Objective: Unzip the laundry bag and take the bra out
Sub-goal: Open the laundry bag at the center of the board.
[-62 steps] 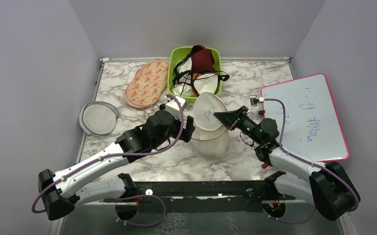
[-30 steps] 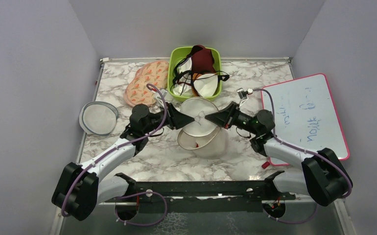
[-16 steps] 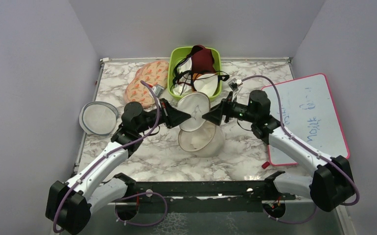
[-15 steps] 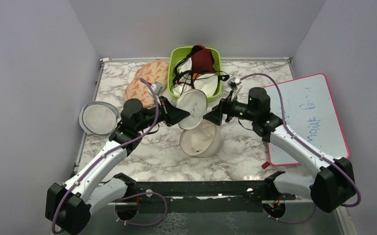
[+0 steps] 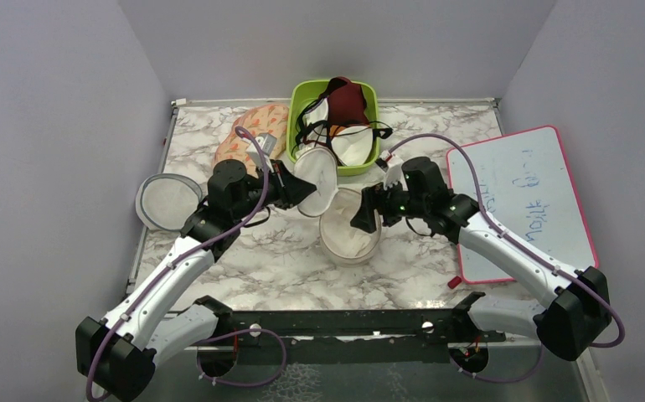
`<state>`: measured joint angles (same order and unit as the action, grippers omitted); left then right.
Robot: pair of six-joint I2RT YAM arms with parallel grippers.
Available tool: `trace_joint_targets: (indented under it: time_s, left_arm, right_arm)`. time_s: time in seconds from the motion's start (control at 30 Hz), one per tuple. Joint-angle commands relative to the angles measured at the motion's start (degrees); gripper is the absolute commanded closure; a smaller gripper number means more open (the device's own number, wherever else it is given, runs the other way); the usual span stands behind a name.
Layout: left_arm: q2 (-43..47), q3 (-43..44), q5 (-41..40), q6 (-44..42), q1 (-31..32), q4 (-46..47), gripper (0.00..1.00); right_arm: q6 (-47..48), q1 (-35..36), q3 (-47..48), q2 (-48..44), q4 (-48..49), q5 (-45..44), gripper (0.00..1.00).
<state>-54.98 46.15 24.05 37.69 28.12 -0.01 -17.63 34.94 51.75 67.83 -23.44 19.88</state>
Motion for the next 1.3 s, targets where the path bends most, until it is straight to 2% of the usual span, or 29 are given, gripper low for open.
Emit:
trace_joint_targets:
  time_s: [0.0,0.2,0.4,0.6,0.73,0.87,0.93,1.0,1.1,1.13,1.2,1.27]
  left_arm:
    - [1.12,1.55,-5.15,-1.13,-0.08,-4.74,1.0]
    - [1.83,0.17,-9.83,-2.04,-0.08,-8.69,1.0]
    - [0.41,-0.67,-14.93,-5.59,-0.04,-12.77,1.0]
    - [0.46,0.22,-23.63,-10.91,-0.04,-17.46,1.0]
    - [0.08,1.27,-29.23,-12.54,-0.08,-20.59,1.0]
    - [0.12,1.44,-35.03,-11.2,-0.07,-23.39,0.94]
    - [0.67,1.09,-36.89,-10.3,-0.06,-24.31,0.88]
    - [1.32,0.35,-37.15,-10.12,-0.13,-24.49,0.73]
    - [1.58,0.17,-37.1,-10.05,-0.04,-25.21,0.45]
    - [1.6,0.16,-36.96,-10.14,-0.08,-25.56,0.39]
    - [1.63,0.45,-36.74,-10.46,-0.09,-26.11,0.32]
    - [1.72,0.73,-35.92,-10.57,-0.06,-26.51,0.29]
  right_arm:
    - [1.79,0.13,0.4,-0.42,-4.37,-7.5,0.18]
    - [2.54,0.08,-2.19,-0.59,-3.05,-6.0,0.37]
    - [2.43,0.12,-4.28,-0.97,-0.04,-0.51,0.65]
    - [3.53,0.13,-4.93,0.07,0.93,1.45,0.78]
    - [4.86,0.13,-4.26,1.33,2.36,5.93,0.83]
    - [6.12,0.13,-3.27,2.82,4.04,10.92,0.92]
    - [6.36,0.13,-3.25,3.35,4.86,11.41,0.93]
    - [6.73,0.13,-2.98,4.03,4.99,11.18,0.94]
    - [7.24,0.13,-2.45,5.03,5.11,11.66,0.94]
    - [7.34,0.13,-2.31,5.21,5.2,11.8,0.94]
    - [7.5,0.13,-2.22,5.39,5.37,12.06,0.94]
    - [7.56,0.13,-2.25,5.4,5.59,12.29,0.94]
